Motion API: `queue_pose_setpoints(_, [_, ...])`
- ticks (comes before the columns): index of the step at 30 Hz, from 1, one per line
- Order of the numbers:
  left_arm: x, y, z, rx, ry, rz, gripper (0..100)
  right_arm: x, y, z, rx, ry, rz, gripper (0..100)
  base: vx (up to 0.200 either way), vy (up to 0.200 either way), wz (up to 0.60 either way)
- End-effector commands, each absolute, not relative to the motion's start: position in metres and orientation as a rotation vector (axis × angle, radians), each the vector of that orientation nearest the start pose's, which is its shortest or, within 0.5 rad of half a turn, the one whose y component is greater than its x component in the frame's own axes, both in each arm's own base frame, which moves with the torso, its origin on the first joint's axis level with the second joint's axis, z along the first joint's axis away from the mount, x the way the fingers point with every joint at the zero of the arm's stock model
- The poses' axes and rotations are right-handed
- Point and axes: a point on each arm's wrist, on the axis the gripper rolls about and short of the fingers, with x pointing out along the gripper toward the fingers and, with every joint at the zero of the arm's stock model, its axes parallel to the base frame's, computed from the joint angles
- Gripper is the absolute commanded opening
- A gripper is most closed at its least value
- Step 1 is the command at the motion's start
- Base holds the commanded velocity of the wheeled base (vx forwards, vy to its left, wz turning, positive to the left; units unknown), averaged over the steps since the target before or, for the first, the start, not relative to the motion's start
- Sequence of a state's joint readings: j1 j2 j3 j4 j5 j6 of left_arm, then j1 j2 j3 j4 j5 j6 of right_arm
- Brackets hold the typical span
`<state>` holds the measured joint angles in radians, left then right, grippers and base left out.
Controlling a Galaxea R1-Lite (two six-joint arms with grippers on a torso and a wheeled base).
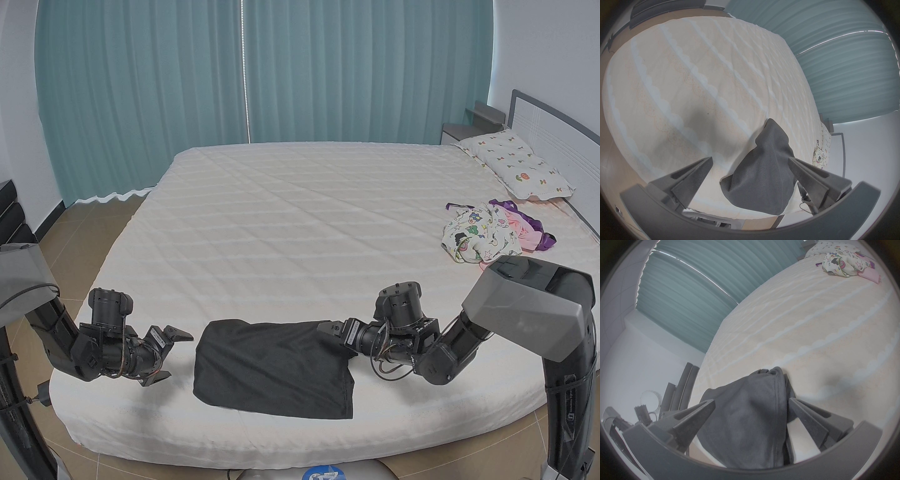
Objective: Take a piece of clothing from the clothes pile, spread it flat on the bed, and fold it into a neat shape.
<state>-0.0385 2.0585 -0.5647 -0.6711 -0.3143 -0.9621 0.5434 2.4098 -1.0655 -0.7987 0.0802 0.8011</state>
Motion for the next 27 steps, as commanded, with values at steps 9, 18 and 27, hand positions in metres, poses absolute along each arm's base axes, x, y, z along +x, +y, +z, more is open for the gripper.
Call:
queue_pose_setpoints(9, [0.297,-0.019,0.021,-1.025,0.939,0.071,100,0.388,0.230,-0.029,0.649,0.729,0.302,0,0.000,0.000,0.00])
queue_pose_setpoints(18, [0.296,-0.019,0.021,-1.025,0.940,0.072,100,0.394,0.221,-0.024,0.681,0.702,0.266,0,0.000,0.000,0.00])
queue_pose_setpoints(27, [0.296,-0.019,0.021,-1.024,0.939,0.074,100,0.404,0.207,-0.021,0.705,0.665,0.210,0,0.000,0.000,0.00])
